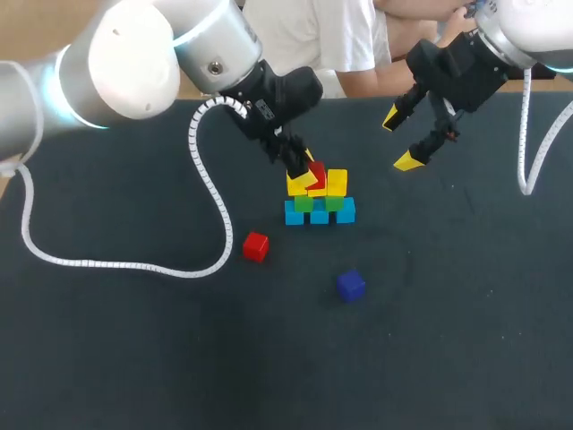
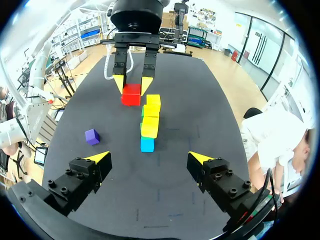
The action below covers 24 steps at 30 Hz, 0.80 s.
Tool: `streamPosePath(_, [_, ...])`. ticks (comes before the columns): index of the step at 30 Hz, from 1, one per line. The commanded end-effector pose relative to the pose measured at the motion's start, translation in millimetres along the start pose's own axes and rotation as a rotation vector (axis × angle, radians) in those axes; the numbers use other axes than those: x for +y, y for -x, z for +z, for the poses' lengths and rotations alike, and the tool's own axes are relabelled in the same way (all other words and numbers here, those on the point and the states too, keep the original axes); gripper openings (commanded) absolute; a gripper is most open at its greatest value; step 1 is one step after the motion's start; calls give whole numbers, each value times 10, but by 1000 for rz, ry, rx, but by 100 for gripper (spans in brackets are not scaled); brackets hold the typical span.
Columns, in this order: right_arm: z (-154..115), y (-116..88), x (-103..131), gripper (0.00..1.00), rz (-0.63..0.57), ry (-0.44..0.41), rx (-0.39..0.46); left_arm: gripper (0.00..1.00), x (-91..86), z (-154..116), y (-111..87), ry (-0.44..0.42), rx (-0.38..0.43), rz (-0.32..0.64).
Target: Place the blue cubes, place green cubes on the blue cubes, place the yellow cubes on the green cubes, then place the red cubes on the yellow cubes, and place purple cube on the red cubes.
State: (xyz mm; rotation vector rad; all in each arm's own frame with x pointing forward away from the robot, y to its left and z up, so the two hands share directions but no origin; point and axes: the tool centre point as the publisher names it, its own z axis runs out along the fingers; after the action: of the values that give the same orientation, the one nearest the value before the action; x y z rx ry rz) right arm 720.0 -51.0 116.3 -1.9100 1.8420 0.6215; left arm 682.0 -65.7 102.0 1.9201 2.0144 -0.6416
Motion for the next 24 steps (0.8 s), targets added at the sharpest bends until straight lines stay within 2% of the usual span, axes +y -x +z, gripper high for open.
streamPosePath(1, [1,-1,-3,100,-1,1,-1,0,62,-1,-9,-9,9,0])
streamPosePath(24, [1,-1,-3,100,-1,1,-1,0,225,19,-35,-10,20,7])
